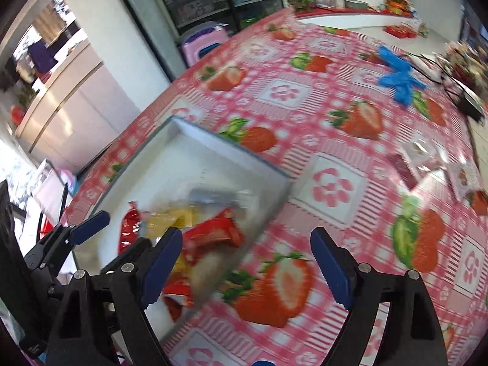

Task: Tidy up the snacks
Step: 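Carry both snacks over the white box and open both grippers to drop them, then move the left gripper to one Crispy Cranberry packet while the right moves to the other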

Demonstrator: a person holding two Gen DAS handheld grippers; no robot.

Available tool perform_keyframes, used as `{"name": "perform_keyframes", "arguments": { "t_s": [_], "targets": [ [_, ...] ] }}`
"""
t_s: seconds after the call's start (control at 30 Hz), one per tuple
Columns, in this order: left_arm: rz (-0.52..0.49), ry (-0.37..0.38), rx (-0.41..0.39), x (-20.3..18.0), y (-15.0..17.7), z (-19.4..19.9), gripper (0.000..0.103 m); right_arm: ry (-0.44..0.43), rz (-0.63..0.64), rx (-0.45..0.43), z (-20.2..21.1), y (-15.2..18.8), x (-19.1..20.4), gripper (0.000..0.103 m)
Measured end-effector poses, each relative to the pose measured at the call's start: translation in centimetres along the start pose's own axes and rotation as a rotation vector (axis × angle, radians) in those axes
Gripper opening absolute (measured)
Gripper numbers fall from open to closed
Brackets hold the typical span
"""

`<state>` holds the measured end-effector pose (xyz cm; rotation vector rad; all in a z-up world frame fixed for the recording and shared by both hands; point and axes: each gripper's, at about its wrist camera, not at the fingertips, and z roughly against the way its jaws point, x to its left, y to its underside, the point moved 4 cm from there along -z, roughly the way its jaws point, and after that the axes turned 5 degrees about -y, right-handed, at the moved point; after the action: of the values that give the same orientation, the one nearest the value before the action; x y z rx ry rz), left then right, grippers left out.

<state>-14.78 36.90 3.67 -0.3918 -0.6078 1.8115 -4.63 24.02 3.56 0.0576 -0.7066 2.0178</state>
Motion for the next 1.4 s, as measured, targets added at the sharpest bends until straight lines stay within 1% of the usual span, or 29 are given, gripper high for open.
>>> {"name": "perform_keyframes", "arguments": {
  "t_s": [0.07,0.13,0.27,0.37,0.4,0.47,0.5,0.6,0.67,0.8,1.0,1.1,1.17,1.27,1.33,1.4],
  "targets": [
    [-0.019,0.024,0.001,-1.8,-0.7,0.2,0.081,0.017,-0.054,-0.012,0.9,-0.2,-2.3,0.087],
    [-0.053,0.053,0.000,-4.3,-1.6,0.6,0.082,0.040,-0.122,-0.032,2.2,-0.3,-5.7,0.087],
    [-0.123,0.085,-0.003,-8.5,-3.2,1.1,0.082,0.085,-0.239,-0.063,4.2,-0.2,-11.5,0.087],
    [-0.208,0.105,-0.016,-12.1,-5.1,1.2,0.082,0.136,-0.351,-0.088,6.0,-0.2,-16.3,0.087],
    [-0.233,0.109,-0.020,-12.9,-5.7,1.2,0.082,0.152,-0.407,-0.105,6.8,-0.1,-18.4,0.087],
    [-0.300,0.135,-0.023,-15.2,-7.2,0.9,0.084,0.163,-0.479,-0.130,7.6,-0.1,-20.7,0.087],
    [-0.318,0.142,-0.028,-16.0,-7.8,0.6,0.085,0.163,-0.533,-0.151,8.0,0.0,-22.0,0.087],
    [-0.376,0.171,-0.031,-19.0,-9.4,-1.1,0.086,0.142,-0.650,-0.192,8.0,-0.1,-24.3,0.087],
    [-0.401,0.188,-0.024,-20.3,-9.6,-2.3,0.086,0.152,-0.694,-0.213,7.3,-0.3,-25.1,0.087],
    [-0.426,0.185,-0.012,-22.9,-9.6,-5.8,0.086,0.172,-0.737,-0.235,5.9,-0.7,-26.0,0.087],
    [-0.406,0.191,-0.070,-25.4,-10.7,-9.0,0.086,0.215,-0.790,-0.266,4.1,-1.5,-27.5,0.087],
    [-0.433,0.167,-0.110,-26.7,-11.2,-10.2,0.086,0.243,-0.818,-0.277,3.3,-2.1,-28.3,0.087],
    [-0.452,0.156,-0.121,-27.5,-11.4,-11.2,0.086,0.268,-0.799,-0.275,2.9,-2.7,-28.5,0.087],
    [-0.468,0.162,-0.120,-28.5,-11.5,-12.3,0.086,0.293,-0.754,-0.262,2.2,-3.7,-28.3,0.087],
    [-0.483,0.167,-0.111,-29.2,-11.4,-13.0,0.086,0.325,-0.708,-0.244,1.6,-4.3,-28.0,0.087],
    [-0.495,0.174,-0.083,-29.8,-11.1,-13.9,0.086,0.339,-0.673,-0.235,1.3,-4.6,-27.8,0.087]
  ]
}}
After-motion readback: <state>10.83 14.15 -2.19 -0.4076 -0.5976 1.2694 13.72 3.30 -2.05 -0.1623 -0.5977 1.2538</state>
